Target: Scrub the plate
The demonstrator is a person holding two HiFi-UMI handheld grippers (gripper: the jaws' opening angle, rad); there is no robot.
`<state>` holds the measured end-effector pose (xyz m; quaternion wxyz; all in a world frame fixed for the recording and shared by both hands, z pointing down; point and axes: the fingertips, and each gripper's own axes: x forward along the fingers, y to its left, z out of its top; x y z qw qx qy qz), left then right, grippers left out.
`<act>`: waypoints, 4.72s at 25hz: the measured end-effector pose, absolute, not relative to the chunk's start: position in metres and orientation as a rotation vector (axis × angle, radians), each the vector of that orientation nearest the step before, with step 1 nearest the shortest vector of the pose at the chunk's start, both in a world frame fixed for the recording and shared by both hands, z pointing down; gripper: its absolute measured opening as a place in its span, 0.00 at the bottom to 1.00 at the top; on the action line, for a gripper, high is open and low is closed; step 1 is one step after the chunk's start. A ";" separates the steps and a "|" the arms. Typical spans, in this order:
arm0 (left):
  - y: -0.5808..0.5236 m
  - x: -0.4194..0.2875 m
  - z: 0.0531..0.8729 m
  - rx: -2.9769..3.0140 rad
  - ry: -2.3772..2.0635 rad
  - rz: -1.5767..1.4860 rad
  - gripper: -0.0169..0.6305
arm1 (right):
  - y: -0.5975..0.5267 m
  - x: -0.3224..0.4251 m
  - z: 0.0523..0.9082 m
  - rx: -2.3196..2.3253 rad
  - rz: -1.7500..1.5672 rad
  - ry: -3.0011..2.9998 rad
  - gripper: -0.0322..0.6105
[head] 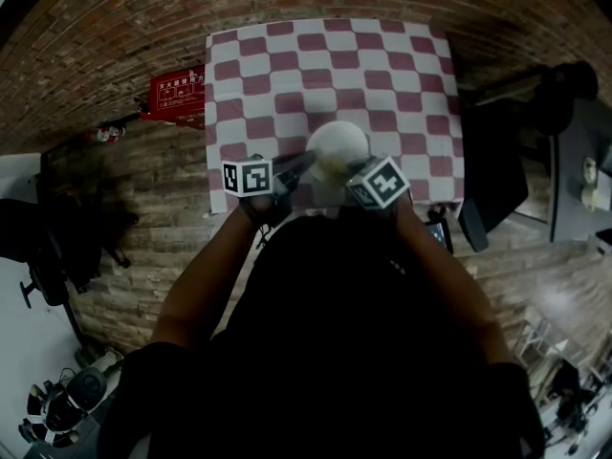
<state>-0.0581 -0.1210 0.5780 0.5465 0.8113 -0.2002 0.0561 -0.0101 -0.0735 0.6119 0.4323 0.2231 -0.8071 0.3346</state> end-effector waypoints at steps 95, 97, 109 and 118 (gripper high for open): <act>-0.121 -0.053 0.544 1.969 -0.358 0.020 0.07 | -0.135 -0.020 0.542 0.695 0.703 -1.991 0.13; -0.126 -0.054 0.540 1.968 -0.372 0.015 0.07 | -0.124 -0.027 0.547 0.659 0.711 -1.984 0.13; -0.133 -0.074 0.546 2.123 -0.436 0.178 0.06 | -0.103 0.001 0.569 0.598 0.750 -1.903 0.13; -0.132 -0.073 0.539 2.465 -0.480 0.473 0.06 | -0.125 -0.004 0.512 0.603 0.677 -1.945 0.13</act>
